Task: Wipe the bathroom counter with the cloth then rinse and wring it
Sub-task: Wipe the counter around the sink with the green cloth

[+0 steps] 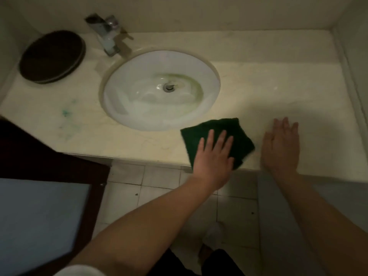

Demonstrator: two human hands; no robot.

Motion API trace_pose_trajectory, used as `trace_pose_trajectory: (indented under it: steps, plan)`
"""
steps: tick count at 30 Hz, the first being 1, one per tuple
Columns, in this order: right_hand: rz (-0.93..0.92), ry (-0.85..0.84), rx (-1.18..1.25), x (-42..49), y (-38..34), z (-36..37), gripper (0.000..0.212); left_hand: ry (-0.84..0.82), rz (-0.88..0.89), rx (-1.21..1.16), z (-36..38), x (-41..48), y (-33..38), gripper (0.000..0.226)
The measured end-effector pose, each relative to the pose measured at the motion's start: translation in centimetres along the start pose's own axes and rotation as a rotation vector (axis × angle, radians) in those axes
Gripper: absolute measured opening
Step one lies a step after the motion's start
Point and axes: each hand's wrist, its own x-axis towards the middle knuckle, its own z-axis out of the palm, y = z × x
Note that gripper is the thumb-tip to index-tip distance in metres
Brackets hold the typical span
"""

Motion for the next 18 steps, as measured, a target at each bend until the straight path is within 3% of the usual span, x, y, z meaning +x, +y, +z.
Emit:
trace_pose_trajectory:
  steps: [2, 5, 9, 12, 14, 18]
  plan:
    - [-0.181, 0.055, 0.159, -3.1, -4.0, 0.0, 0.054, 0.004, 0.095, -0.181, -0.8, 0.0, -2.0, 0.055]
    - [-0.334, -0.046, 0.106, -7.7, -9.9, 1.8, 0.056, 0.14, 0.085, -0.579, -2.8, -2.5, -7.2, 0.038]
    - [-0.054, -0.147, -0.166, -8.8, -15.1, 6.3, 0.086, 0.38, -0.135, -0.573, -3.1, -9.3, -20.1, 0.029]
    - [0.095, -0.083, -0.188, -8.5, -18.4, 8.0, 0.072, 0.411, -0.294, -0.507, -4.6, -13.3, -31.8, 0.043]
    - [0.091, -0.051, -0.177, -8.4, -20.6, 8.9, 0.061, 0.463, -0.448, -0.469, -6.2, -14.2, -40.0, 0.046]
    - [0.126, -0.02, 0.094, -8.4, -27.5, 11.0, 0.057, 0.401, -0.537, -0.293, -7.9, -11.7, -53.5, 0.049]
